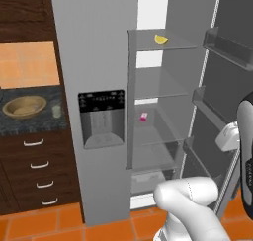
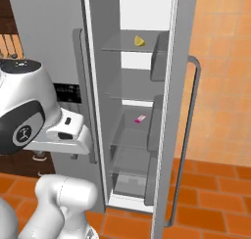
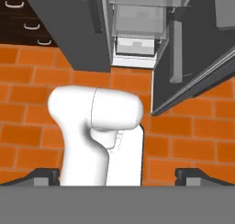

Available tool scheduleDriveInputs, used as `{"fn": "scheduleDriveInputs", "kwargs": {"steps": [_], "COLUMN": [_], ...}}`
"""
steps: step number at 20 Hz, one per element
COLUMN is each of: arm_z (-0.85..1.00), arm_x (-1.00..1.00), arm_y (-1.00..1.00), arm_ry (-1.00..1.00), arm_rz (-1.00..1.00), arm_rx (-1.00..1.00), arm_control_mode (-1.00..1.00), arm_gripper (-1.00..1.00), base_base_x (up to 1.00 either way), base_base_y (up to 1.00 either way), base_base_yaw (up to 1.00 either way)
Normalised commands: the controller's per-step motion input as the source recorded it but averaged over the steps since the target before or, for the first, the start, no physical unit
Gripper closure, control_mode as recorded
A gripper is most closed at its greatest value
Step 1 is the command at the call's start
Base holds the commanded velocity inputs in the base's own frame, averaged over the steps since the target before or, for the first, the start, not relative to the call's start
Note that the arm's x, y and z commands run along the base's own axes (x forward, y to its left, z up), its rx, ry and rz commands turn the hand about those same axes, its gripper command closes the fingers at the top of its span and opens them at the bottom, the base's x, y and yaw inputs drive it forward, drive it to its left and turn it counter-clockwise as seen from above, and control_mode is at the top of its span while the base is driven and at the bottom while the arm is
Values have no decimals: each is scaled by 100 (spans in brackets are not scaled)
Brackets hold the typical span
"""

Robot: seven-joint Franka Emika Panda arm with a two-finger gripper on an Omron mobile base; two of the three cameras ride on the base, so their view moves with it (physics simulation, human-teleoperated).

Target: Grab a lemon wedge from the fridge and one ice cube from the ice bowl, and put them in the glass of lemonade.

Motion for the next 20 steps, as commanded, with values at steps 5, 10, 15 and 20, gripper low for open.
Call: {"fn": "scheduleDriveInputs", "kwargs": {"steps": [5, 10, 15, 20], "arm_z": [0, 0, 0, 0], "arm_x": [0, 0, 0, 0], "arm_y": [0, 0, 0, 0], "arm_ry": [0, 0, 0, 0], "arm_rz": [0, 0, 0, 0], "arm_rx": [0, 0, 0, 0], "arm_control_mode": [100, 100, 100, 100], "arm_gripper": [-100, -100, -100, -100], "base_base_x": [58, 62, 61, 61], "base_base_y": [0, -14, -14, -8], "base_base_yaw": [-8, -3, 0, 0]}}
